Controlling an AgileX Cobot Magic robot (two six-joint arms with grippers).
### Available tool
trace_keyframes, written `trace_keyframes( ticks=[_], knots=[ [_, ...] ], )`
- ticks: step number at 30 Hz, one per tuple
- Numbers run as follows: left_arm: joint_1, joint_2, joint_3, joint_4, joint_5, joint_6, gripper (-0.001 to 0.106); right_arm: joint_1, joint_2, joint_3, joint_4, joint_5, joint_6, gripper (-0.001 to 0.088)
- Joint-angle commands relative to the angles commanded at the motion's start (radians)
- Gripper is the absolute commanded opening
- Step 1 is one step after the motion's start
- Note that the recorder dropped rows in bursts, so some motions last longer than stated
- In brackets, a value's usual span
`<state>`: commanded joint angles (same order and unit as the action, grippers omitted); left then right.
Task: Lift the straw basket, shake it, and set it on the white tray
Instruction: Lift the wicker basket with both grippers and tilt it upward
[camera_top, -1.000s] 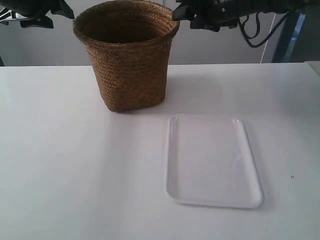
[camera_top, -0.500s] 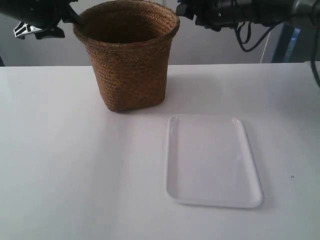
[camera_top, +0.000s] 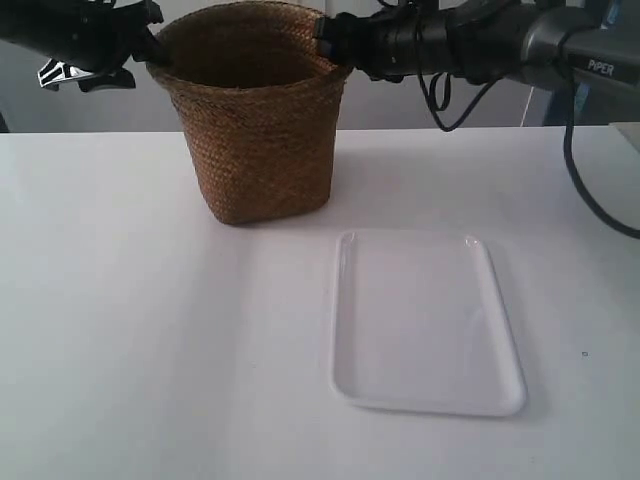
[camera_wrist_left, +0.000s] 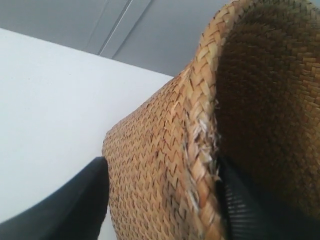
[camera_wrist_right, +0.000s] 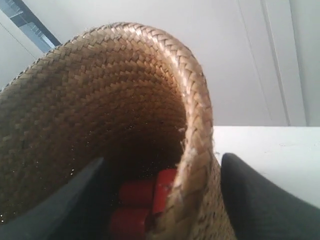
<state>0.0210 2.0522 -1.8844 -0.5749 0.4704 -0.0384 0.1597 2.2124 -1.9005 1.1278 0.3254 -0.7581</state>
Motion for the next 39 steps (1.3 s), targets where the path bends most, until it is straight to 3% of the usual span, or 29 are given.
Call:
trace_keyframes(
  ticks=[5, 10, 14, 24, 28, 35, 39],
  knots=[
    [-0.006, 0.014, 0.000, -0.005, 0.000, 0.000, 0.052, 0.000, 0.000, 0.000, 0.000, 0.000, 0.000, 0.0369],
    [-0.010, 0.014, 0.000, -0.040, 0.002, 0.002, 0.022, 0.000, 0.000, 0.000, 0.000, 0.016, 0.002, 0.0000],
    [-0.012, 0.012, 0.000, -0.047, 0.039, 0.011, 0.000, 0.000, 0.000, 0.000, 0.000, 0.041, 0.000, 0.0000],
    [-0.014, -0.041, 0.000, -0.052, 0.053, 0.079, 0.000, 0.000, -0.044, 0.000, -0.006, 0.063, 0.000, 0.0000],
    [-0.048, -0.067, 0.000, -0.052, 0.053, 0.123, 0.000, 0.002, -0.077, 0.002, -0.019, 0.114, 0.000, 0.0000],
    [-0.129, -0.106, 0.000, -0.050, 0.041, 0.177, 0.000, 0.050, -0.128, 0.002, -0.295, 0.254, 0.045, 0.0000],
    [-0.152, -0.141, 0.000, 0.018, 0.041, 0.196, 0.000, 0.069, -0.170, 0.003, -0.516, 0.254, 0.246, 0.0000]
  ],
)
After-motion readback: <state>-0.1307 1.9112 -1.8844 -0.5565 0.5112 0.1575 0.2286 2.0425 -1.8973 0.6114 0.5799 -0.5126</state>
